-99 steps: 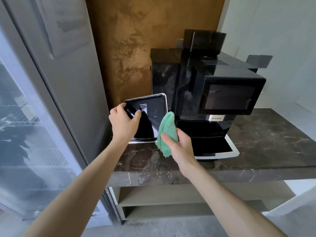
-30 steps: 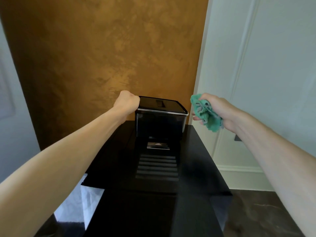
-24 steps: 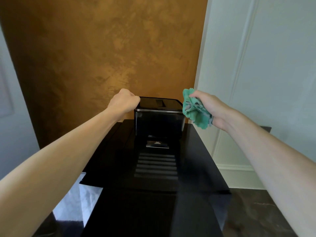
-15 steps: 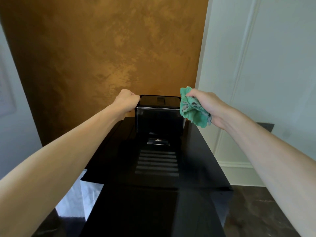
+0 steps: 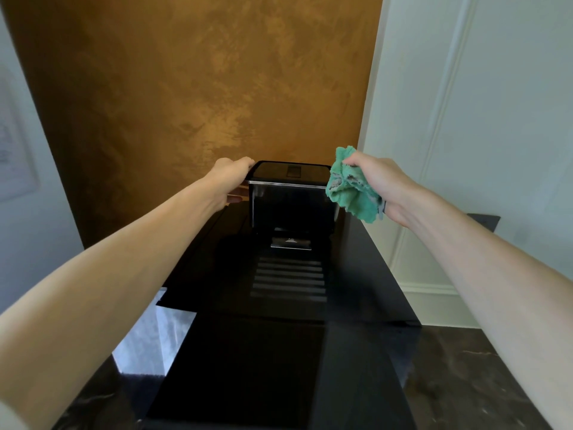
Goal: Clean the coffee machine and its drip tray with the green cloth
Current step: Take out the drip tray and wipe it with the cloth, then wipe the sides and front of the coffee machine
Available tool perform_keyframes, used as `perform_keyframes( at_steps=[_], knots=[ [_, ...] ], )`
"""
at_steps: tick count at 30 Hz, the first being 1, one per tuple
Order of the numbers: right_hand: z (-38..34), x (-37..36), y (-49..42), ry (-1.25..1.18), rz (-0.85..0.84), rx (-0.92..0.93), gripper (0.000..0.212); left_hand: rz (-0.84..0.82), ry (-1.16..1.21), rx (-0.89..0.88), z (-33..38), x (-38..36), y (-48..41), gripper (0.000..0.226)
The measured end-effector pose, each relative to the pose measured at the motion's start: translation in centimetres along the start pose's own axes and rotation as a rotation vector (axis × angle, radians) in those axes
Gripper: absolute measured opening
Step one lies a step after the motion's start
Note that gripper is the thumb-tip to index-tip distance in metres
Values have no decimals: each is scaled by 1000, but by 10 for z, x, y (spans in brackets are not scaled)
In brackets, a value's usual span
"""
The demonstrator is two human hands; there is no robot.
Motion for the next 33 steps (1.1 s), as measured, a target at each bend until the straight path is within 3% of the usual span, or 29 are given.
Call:
perform_keyframes(
  at_steps=[8, 14, 18, 24, 30, 33],
  knots=[
    [-3, 15, 34, -129, 190, -6, 34, 38, -69, -91, 1, 20, 22, 61],
    [-20, 4, 81, -144, 196, 12, 31, 58, -90, -294, 4, 48, 73, 35],
    [-36, -25, 119, -112, 134, 52, 18, 44, -80, -392, -6, 70, 112, 35],
    [-44, -77, 183, -363, 114, 68, 16, -121, -50, -441, -36, 88, 187, 37],
    [-48, -121, 251, -450, 48, 42, 21, -385, -87, -452, -65, 85, 258, 38],
    [-53, -127, 275, -531, 67, 19, 22, -413, -65, -461, -76, 90, 274, 40]
  ],
)
Point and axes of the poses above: each hand's wrist, its own y-axis away from the middle knuckle, its own x-axis out of the back of the hand, z = x × y, the point moved 8 cm from there along -y, towards the middle knuckle, and after that the axes turned 8 degrees about x, right-handed, at the moved point
